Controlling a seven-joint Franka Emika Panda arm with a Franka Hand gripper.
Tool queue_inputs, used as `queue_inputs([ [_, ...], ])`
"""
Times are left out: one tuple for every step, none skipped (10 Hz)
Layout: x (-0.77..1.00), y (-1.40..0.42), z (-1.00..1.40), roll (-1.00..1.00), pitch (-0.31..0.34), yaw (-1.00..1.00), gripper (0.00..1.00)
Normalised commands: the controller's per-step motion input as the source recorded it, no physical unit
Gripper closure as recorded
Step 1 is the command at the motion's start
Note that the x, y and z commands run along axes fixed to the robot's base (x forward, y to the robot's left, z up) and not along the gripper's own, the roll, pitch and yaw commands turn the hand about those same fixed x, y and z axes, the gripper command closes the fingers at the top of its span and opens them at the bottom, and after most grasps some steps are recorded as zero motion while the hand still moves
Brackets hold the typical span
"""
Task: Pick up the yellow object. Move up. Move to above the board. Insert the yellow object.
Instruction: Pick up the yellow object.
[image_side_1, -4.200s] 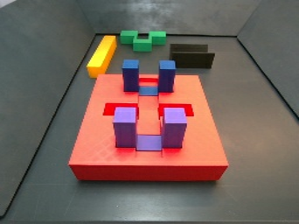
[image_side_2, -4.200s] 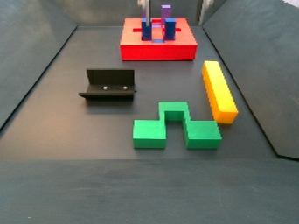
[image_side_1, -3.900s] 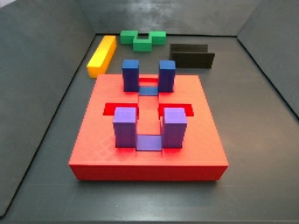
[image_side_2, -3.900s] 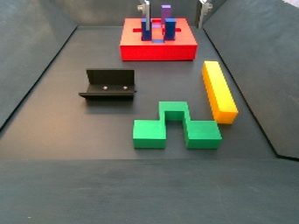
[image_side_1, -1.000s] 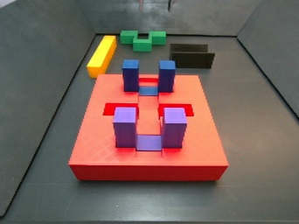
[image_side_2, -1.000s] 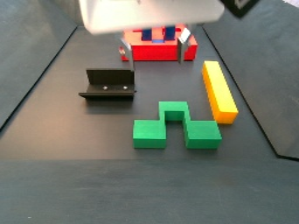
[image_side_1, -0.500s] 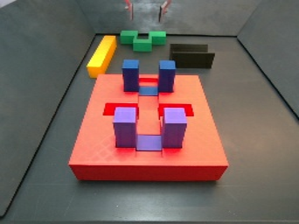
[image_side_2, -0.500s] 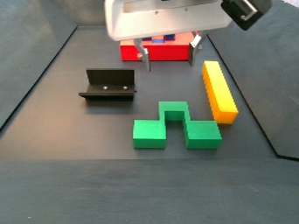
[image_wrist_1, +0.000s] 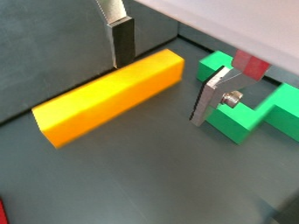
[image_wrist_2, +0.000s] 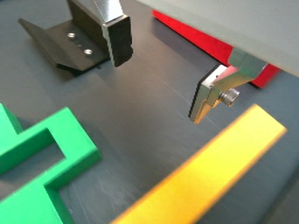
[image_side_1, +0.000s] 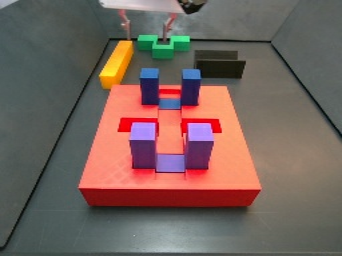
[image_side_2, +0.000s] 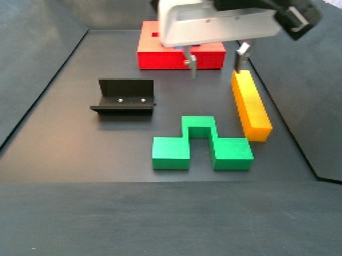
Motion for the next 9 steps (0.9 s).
queue_inputs([
  [-0.67,0.0,0.0,0.0,-0.169,-0.29,0.0],
  [-0.54,0.06,0.02,0.04,-0.137,-0.38,0.0],
  [-0.5,0.14,0.0,0.07,-0.101,-0.46,0.0],
  [-0.45,0.15,0.0,0.04,-0.103,-0.45,0.0],
  [-0.43,0.16,0.0,0.0,-0.13,-0.4,0.0],
  [-0.12,0.15,0.0,-0.08,-0.12,-0.09,0.0],
  [0.08,0.11,-0.18,0.0,-0.126,0.0,0.0],
  [0.03,0.05,-0.34,0.05,-0.141,0.0,0.0],
  [0.0,0.0,-0.36,0.06,-0.133,0.0,0.0],
])
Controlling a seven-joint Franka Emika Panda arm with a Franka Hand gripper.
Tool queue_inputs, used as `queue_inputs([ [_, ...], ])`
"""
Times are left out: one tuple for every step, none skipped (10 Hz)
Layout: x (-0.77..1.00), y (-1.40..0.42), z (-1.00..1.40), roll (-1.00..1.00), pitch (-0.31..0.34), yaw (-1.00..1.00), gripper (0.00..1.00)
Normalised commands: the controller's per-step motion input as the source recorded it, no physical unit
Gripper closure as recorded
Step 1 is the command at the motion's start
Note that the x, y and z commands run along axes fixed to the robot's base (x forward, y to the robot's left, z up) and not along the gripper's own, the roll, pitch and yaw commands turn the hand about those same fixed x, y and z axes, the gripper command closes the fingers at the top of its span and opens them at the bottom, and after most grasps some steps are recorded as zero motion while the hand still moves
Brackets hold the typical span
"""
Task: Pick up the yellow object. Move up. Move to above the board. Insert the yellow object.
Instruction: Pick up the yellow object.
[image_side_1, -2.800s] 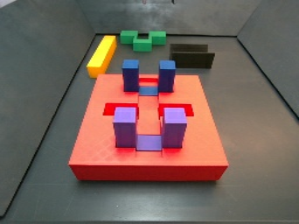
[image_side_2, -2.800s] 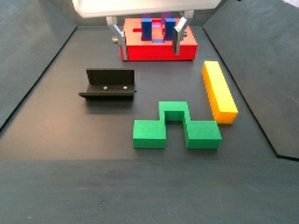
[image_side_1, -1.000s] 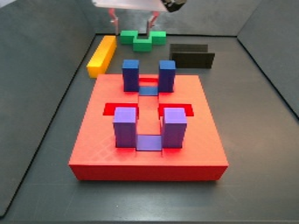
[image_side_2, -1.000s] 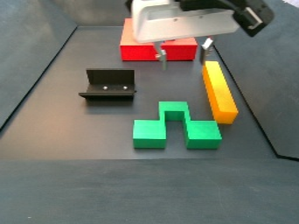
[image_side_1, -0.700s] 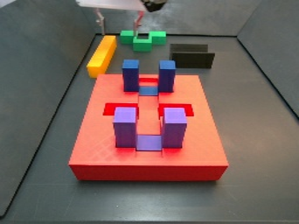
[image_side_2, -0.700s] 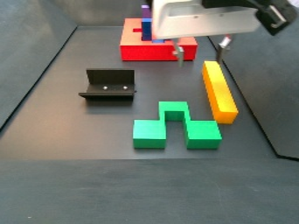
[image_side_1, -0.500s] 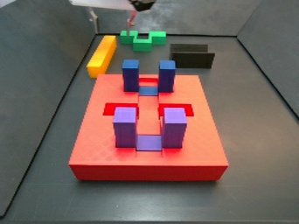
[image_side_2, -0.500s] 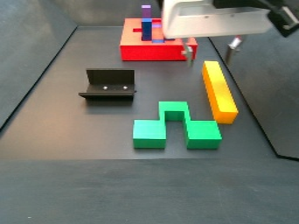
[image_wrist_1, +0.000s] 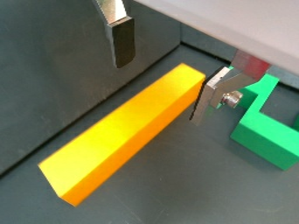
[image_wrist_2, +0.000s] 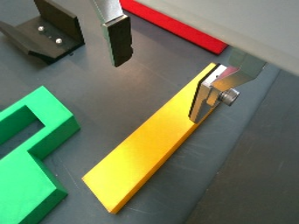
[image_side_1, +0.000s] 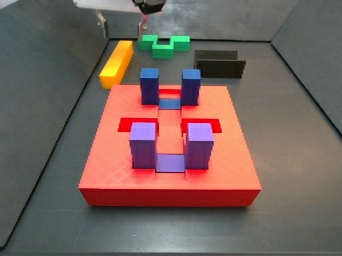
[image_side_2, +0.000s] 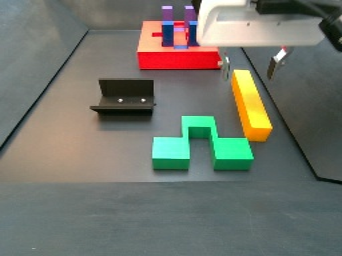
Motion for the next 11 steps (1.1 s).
queue_inputs([
  [0.0,0.0,-0.27,0.04,-0.113,0.0,0.0],
  [-0.01,0.0,-0.27,0.05,-0.106,0.0,0.0],
  [-0.05,0.0,-0.27,0.05,-0.111,0.0,0.0],
  [-0.3,0.0,-0.11,0.0,-0.109,-0.03,0.0],
  [-0.25,0.0,-0.09,0.0,-0.124,-0.03,0.0],
  [-0.06,0.0,-0.14,0.0,-0.14,0.0,0.0],
  [0.0,0.0,-0.19,0.01,-0.144,0.0,0.0],
  [0.03,0.0,-0.17,0.0,-0.154,0.0,0.0],
  [0.19,-0.02,-0.12,0.01,-0.113,0.03,0.0],
  [0.13,-0.06,-0.19,0.05,-0.097,0.03,0.0],
  [0.0,-0.14,-0.25,0.08,-0.111,0.01,0.0],
])
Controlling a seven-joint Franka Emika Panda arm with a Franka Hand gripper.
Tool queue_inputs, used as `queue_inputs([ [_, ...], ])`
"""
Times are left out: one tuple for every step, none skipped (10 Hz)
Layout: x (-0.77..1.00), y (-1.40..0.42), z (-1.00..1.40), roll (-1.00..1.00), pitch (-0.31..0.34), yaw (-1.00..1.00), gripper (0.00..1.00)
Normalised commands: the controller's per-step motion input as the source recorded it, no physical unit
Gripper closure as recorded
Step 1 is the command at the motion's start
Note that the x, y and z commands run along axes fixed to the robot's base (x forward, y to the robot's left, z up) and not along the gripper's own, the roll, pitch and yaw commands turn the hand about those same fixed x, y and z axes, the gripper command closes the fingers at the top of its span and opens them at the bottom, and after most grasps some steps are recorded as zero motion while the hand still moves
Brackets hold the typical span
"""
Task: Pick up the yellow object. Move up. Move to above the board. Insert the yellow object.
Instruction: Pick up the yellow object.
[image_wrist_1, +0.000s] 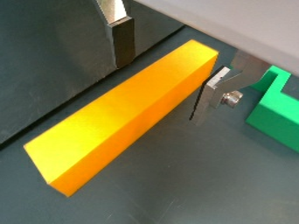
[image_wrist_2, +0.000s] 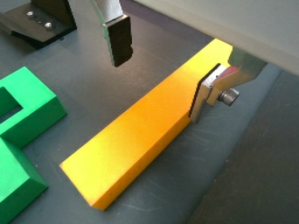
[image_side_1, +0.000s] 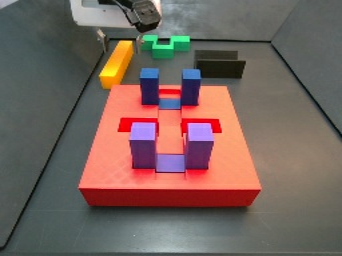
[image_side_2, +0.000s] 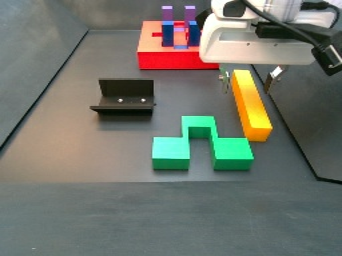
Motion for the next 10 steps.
queue_inputs([
  [0.02,-0.17,-0.21,0.07,-0.106,0.03,0.0],
  [0.07,-0.17,-0.21,0.08,-0.1,0.02,0.0],
  [0.0,0.0,-0.17,0.06,-0.079,0.0,0.0],
  [0.0,0.07,-0.11,0.0,-0.064,0.0,0.0],
  [0.0,0.13,-0.13,0.01,-0.064,0.0,0.0],
  [-0.01,0.12,-0.16,0.0,-0.081,0.0,0.0],
  [-0.03,0.08,-0.22,0.0,-0.091,0.0,0.0],
  [0.0,0.0,-0.26,0.0,-0.073,0.0,0.0],
  [0.0,0.0,-0.29,0.02,-0.07,0.0,0.0],
  [0.0,0.0,-0.15,0.0,-0.05,0.0,0.0],
])
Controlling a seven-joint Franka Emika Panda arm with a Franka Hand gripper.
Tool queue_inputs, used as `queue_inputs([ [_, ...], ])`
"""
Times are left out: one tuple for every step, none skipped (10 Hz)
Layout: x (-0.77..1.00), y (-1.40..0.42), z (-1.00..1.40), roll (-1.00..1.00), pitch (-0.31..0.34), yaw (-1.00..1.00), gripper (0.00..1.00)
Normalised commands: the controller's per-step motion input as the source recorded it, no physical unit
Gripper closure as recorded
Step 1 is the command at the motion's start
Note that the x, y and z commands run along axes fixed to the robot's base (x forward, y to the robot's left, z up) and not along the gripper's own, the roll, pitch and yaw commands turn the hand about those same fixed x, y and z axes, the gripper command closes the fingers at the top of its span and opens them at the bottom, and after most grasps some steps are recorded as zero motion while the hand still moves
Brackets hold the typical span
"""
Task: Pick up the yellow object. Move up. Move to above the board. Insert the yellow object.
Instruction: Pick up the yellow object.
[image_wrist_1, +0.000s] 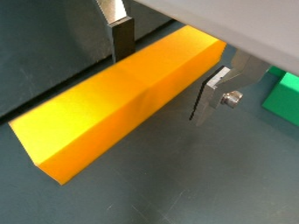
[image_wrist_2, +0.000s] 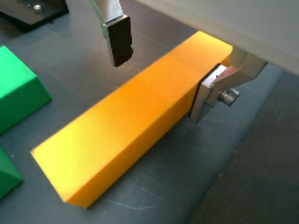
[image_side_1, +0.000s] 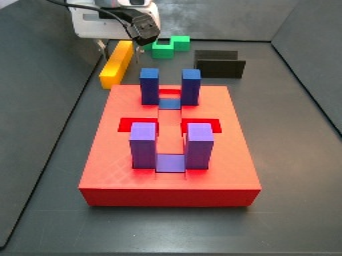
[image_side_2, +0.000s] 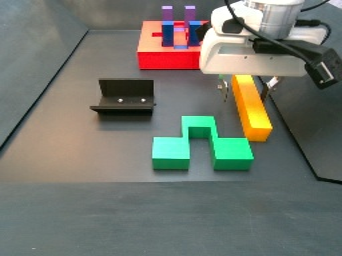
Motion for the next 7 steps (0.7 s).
queue_inputs([
  [0.0,0.0,-0.03,0.0,0.0,0.0,0.0],
  [0.0,0.0,-0.08,0.03,0.0,0.0,0.0],
  [0.0,0.0,0.0,0.03,0.0,0.0,0.0],
  [0.0,0.0,0.0,0.0,0.0,0.0,1.0],
  [0.0,0.0,0.0,0.0,0.0,0.0,1.0],
  [0.0,0.0,0.0,0.0,0.0,0.0,1.0],
  [0.0,0.0,0.0,0.0,0.0,0.0,1.0],
])
